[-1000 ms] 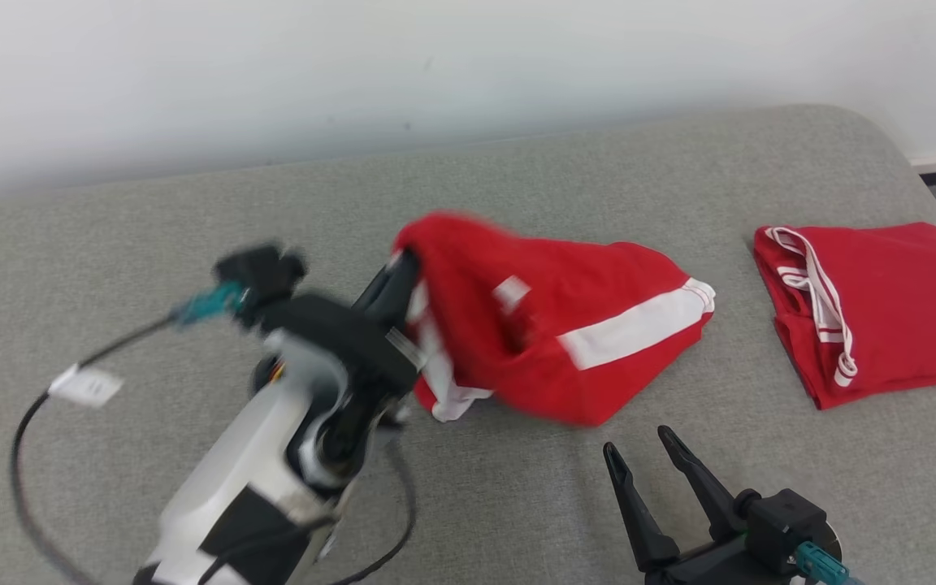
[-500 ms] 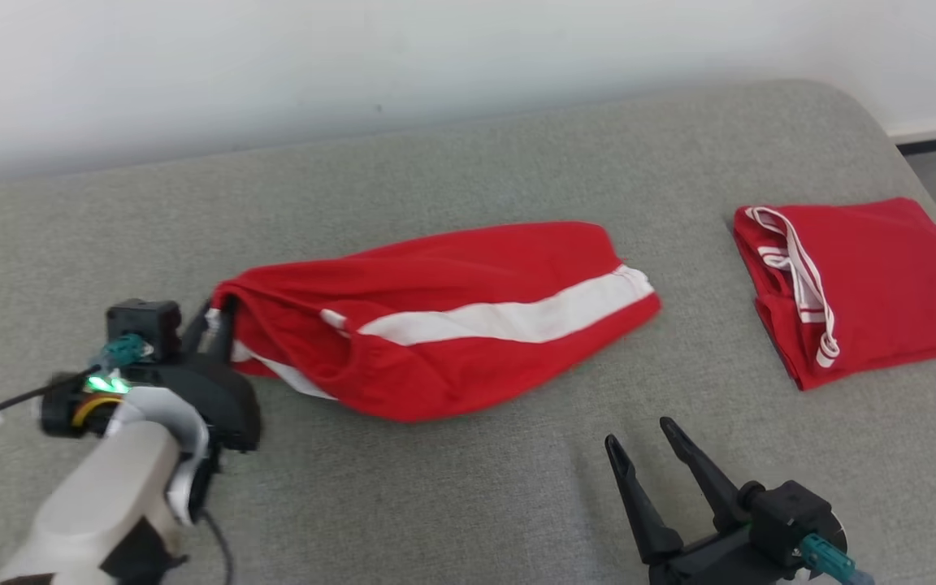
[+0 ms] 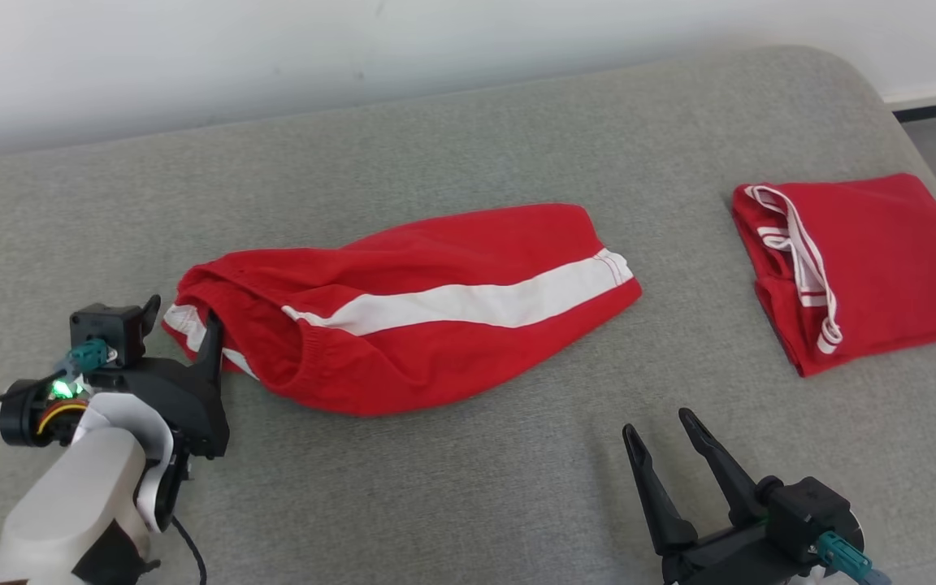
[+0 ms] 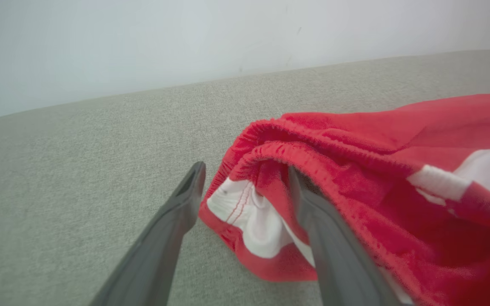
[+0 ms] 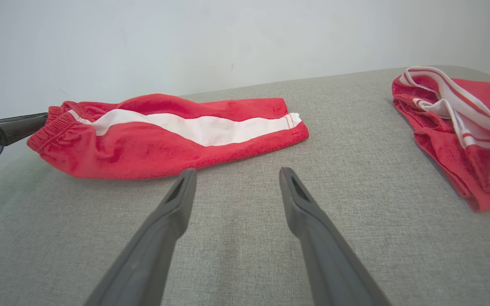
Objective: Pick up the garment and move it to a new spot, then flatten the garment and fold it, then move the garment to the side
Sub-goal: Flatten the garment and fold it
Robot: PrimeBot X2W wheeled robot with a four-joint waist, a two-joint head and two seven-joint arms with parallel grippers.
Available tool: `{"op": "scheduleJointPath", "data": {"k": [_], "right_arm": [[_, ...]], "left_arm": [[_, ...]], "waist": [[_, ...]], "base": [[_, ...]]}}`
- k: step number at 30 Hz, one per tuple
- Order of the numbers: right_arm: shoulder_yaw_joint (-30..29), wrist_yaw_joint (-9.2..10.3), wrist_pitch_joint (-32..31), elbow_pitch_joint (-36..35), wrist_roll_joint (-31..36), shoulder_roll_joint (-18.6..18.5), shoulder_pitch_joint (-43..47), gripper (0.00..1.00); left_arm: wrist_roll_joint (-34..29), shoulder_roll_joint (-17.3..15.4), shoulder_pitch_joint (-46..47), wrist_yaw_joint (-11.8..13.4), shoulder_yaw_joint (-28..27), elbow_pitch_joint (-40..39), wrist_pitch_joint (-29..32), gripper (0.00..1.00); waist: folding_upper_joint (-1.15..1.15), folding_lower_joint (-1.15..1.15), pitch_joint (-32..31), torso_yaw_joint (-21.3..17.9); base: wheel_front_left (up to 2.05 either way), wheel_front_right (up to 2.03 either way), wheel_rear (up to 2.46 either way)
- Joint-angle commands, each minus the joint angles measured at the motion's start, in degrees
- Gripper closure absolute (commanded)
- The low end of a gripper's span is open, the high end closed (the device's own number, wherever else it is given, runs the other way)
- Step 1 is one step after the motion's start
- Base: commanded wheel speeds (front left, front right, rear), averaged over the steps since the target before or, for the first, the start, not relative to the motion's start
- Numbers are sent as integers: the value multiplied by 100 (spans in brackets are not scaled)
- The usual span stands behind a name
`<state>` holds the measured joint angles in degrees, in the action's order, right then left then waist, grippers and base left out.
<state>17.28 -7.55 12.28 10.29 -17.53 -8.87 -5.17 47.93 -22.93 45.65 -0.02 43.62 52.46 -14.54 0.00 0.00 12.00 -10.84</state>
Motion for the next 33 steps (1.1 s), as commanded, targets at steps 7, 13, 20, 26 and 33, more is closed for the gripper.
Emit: {"op": "scheduleJointPath", "data": {"k": [7,13,20,26,33], "right_arm": [[-146,12,17,27,8,11,184,0],[-365,12,25,60,-16,-56,301,0],[-789,12,-18,105,43,-179,460,0],[-1124,12,-75,226,97,-216,659,0],[-1240,12,-106,333,129,-198,820,0]], "left_arm": [[-22,-38,-918,510,-933,-1317,-62,0],[-656,185,-2483,952,-2148,-3074,-64,0],[-1680,858,-4147,641,-3242,-4534,-64,0],[-2503,1473,-4991,197,-3832,-5121,-65,0],[-3011,1771,-5509,-314,-4137,-4969,-66,0]], "waist": [[0,0,-363,541],[0,0,-611,785],[0,0,-867,985],[0,0,-1112,1082],[0,0,-1353,1020]], "base": [[0,0,0],[0,0,0],[0,0,0],[0,0,0],[0,0,0]]}}
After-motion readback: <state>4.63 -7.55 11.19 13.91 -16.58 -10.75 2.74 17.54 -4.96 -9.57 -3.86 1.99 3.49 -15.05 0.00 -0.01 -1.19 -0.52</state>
